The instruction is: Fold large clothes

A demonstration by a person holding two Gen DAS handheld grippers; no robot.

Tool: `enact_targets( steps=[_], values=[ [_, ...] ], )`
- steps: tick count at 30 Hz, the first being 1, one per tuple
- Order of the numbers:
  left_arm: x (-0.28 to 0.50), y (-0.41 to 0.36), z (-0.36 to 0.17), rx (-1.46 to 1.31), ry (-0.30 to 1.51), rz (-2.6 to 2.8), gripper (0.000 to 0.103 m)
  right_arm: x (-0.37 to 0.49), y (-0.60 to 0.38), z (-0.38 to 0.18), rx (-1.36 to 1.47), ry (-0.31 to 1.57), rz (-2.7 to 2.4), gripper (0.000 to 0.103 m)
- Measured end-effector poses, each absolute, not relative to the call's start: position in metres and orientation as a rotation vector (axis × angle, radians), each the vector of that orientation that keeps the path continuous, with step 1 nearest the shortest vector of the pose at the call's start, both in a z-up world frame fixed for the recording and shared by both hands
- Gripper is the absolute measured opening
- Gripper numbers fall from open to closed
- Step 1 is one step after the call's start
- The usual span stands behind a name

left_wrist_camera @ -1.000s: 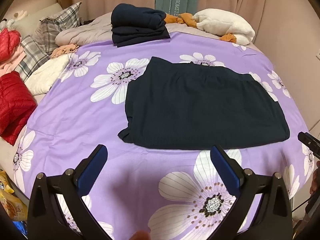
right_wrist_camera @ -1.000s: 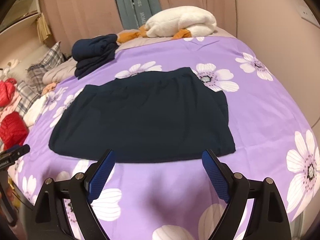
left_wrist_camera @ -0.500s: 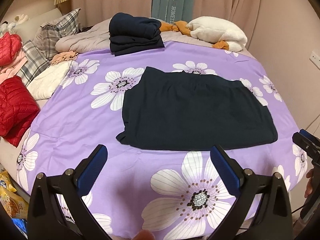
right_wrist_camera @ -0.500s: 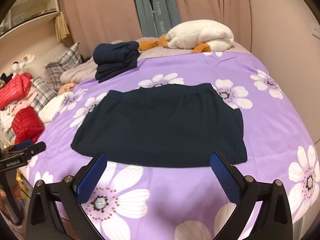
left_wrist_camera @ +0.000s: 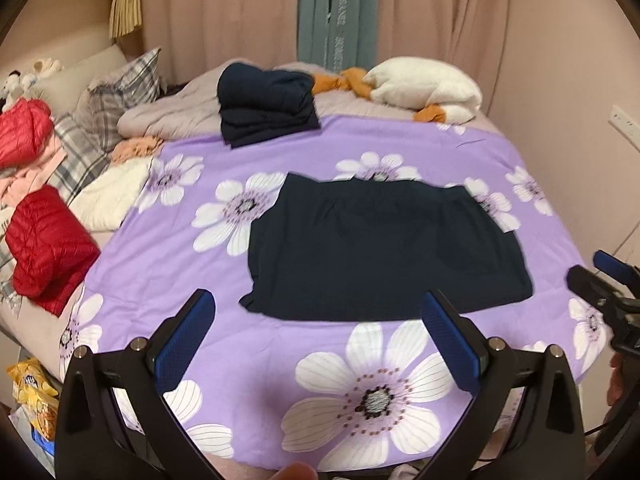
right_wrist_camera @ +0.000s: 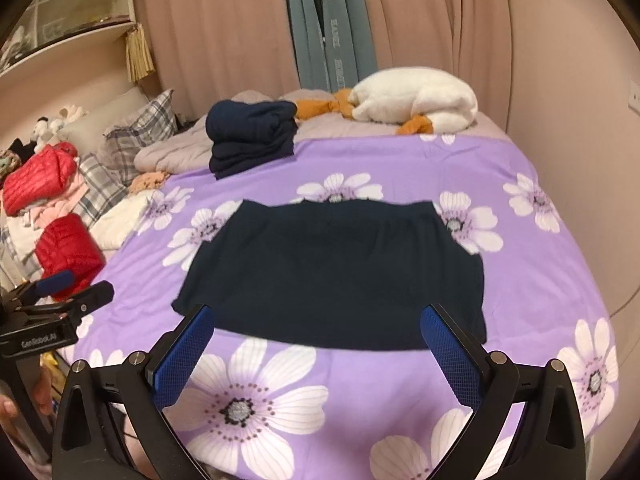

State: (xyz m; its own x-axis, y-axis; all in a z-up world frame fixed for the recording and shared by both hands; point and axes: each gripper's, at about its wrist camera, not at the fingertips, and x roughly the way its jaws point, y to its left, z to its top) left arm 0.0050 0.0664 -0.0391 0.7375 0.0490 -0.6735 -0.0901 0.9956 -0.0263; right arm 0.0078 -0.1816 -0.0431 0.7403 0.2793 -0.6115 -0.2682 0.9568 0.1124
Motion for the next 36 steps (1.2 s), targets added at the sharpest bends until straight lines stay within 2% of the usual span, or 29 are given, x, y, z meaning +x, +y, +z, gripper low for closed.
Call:
enact_targets(
  steps=[6,36],
  values=[
    [-0.005,0.050,-0.022,-0.035,0.716,0.054,0.103,-0.002,-0.176,-0.033,0.003,0.645,0.320,0.102],
    [-0.004,0.045,-0.032,-0.033,0.771,0.059,0.103,-0.007,-0.185,-0.037,0.026,0.668,0.290,0.102]
  ],
)
